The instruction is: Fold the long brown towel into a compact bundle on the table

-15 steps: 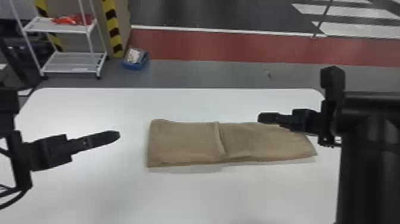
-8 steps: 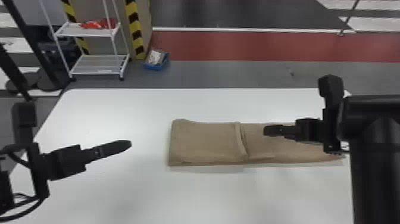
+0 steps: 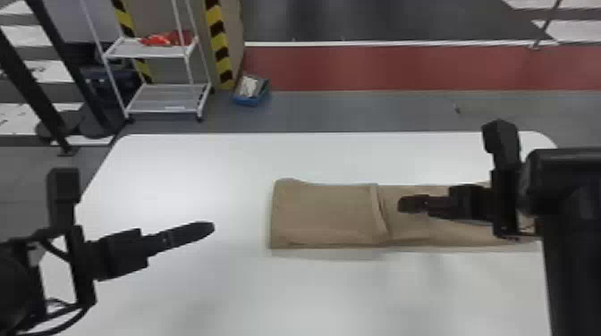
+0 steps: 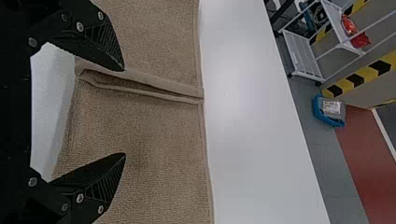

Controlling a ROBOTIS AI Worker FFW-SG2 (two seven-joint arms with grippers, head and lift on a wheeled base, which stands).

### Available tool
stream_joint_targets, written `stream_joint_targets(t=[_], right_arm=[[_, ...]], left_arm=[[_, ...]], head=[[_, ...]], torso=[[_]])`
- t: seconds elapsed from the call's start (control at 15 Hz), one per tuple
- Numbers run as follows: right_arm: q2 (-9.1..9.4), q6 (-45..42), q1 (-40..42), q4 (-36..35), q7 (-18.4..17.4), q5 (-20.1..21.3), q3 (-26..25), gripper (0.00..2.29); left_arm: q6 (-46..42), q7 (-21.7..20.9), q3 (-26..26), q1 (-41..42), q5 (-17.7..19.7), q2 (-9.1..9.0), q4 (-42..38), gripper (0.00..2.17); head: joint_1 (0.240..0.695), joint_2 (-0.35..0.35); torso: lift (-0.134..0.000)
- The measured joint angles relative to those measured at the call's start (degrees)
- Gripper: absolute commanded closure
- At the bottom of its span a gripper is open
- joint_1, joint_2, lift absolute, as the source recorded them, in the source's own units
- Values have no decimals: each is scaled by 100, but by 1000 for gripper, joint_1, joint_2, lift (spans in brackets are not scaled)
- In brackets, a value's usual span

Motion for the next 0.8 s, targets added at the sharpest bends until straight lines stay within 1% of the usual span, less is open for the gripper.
stream_joint_targets(t=[0.27, 0.8], right_arm=[[0, 0, 80, 79, 93, -494, -199, 272], [0, 0, 72, 96, 120, -816, -387, 269]], left_arm=[[0, 15, 3, 61, -3, -7, -8, 76], [0, 9, 84, 228, -7, -67, -230, 76]], head=[[695, 65], [695, 75]], torso=[[-125], [-125]])
